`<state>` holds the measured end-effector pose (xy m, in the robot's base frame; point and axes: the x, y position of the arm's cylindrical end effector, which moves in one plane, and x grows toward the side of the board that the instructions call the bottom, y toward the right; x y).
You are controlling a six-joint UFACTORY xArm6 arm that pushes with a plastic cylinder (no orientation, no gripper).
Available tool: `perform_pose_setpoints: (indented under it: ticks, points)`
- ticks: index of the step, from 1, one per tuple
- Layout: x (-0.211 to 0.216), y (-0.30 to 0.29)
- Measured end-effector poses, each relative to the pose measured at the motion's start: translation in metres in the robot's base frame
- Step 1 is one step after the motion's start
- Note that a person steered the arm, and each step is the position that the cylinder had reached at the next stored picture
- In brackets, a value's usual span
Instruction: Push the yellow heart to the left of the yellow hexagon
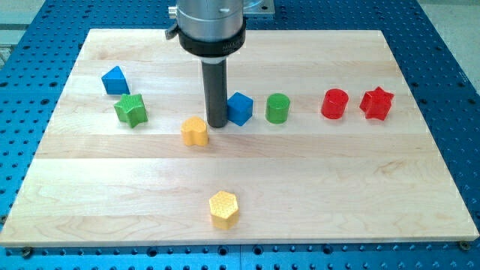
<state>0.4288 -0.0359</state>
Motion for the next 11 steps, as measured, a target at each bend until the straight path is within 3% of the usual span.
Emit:
perform_pose_setpoints:
  ticks: [1,2,4,5,6,8,9,10,11]
  points:
    - [0.030,-0.027]
    - [0.096,-0.024]
    - [0.070,-0.034]
    - [0.119,-0.046]
    - [0.132,-0.035]
    - [0.087,-0.078]
    - [0.120,-0.105]
    - [0.145,-0.062]
    - [0.126,-0.074]
